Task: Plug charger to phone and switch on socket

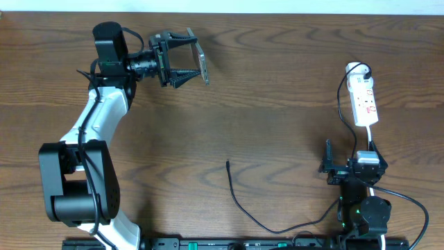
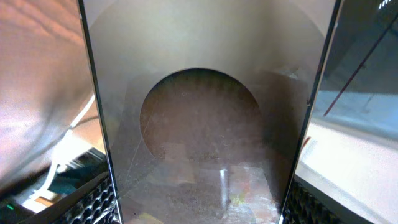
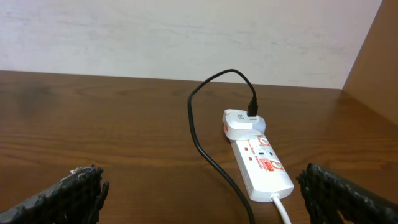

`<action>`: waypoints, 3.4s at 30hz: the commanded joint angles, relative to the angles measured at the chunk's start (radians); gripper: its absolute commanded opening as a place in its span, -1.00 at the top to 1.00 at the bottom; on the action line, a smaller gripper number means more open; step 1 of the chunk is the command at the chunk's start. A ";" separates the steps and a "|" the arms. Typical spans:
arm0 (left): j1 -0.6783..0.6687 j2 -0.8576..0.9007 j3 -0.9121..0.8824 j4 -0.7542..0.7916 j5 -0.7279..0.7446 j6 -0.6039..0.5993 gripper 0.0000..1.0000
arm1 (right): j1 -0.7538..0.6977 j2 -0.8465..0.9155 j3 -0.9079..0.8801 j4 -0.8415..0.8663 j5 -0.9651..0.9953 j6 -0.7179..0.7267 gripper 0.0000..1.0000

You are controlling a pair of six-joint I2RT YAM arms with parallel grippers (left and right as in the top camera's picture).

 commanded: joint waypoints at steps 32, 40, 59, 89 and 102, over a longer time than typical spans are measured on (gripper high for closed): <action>0.003 -0.026 -0.024 -0.245 -0.313 0.572 0.86 | 0.007 -0.006 -0.002 0.009 -0.037 0.036 -0.98; 0.003 -0.026 -0.024 -0.252 -0.364 0.563 0.86 | 0.007 0.004 0.027 0.074 -0.140 0.276 -0.98; 0.003 -0.026 -0.024 -0.251 -0.462 0.410 0.86 | 0.029 0.961 0.710 0.076 -0.686 0.381 -0.99; -0.133 -0.026 -0.024 -0.251 -0.517 0.356 0.85 | 0.353 1.596 0.892 0.508 -0.822 0.401 -0.98; -0.220 -0.026 -0.024 -0.247 -0.517 0.349 0.85 | 0.357 1.596 0.892 0.485 -0.726 0.409 -0.74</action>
